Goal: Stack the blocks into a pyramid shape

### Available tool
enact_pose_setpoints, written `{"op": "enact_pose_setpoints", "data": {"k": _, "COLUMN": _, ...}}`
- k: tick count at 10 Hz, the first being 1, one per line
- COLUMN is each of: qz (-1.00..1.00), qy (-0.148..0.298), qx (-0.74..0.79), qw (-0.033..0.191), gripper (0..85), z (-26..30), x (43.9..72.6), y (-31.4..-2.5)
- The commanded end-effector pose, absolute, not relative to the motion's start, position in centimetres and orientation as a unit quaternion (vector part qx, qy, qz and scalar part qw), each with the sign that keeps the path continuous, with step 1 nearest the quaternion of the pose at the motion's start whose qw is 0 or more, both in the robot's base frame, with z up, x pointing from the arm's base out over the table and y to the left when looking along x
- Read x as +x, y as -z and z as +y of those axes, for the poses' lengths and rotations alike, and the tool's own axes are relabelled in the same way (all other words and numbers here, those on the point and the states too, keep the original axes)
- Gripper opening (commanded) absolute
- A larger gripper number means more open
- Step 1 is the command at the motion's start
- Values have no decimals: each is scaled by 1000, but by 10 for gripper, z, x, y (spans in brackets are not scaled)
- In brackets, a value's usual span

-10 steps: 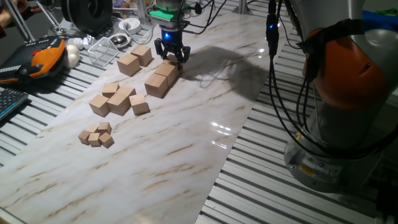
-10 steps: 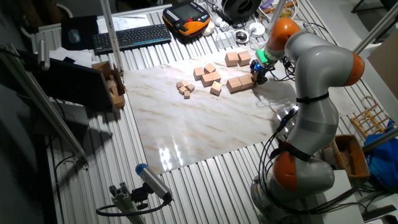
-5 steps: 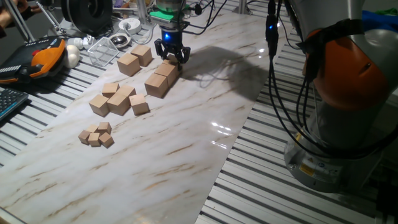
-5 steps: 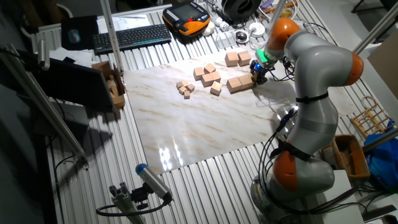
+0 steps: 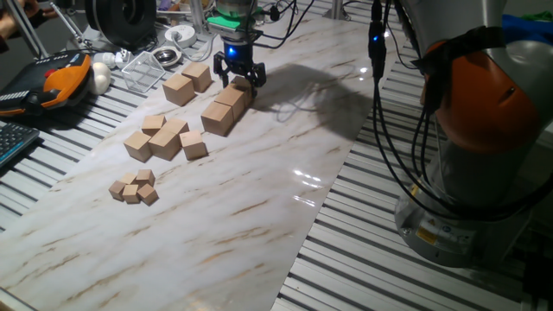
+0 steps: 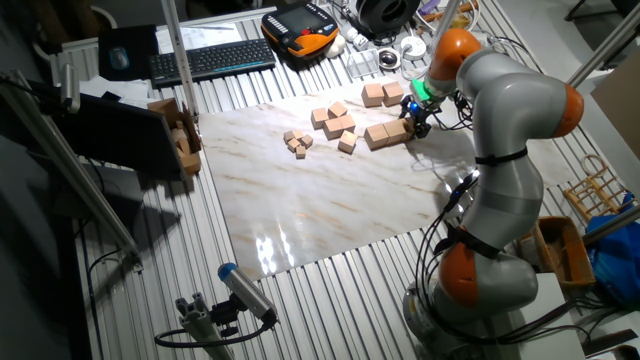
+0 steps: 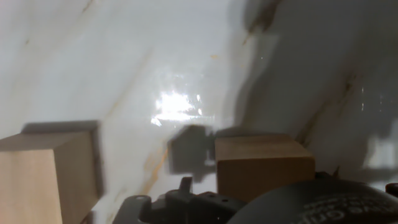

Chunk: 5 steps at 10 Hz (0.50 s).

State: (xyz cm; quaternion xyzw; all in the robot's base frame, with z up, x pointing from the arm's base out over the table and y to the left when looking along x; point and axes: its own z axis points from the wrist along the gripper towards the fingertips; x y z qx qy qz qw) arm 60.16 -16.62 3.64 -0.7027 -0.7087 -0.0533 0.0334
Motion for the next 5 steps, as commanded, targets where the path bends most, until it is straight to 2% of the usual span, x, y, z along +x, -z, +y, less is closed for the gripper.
{"op": "enact_pose_setpoints", "data": {"k": 1, "qz": -710, "qy": 53, "qx": -702, "qw": 33, "gripper": 850, "z": -166, "x": 602, "y": -38}}
{"op": "enact_pose_setpoints", "data": {"k": 5, "qz": -715, "qy": 46, "qx": -697, "qw": 25, "gripper": 850, "z": -166, "x": 604, "y": -56}}
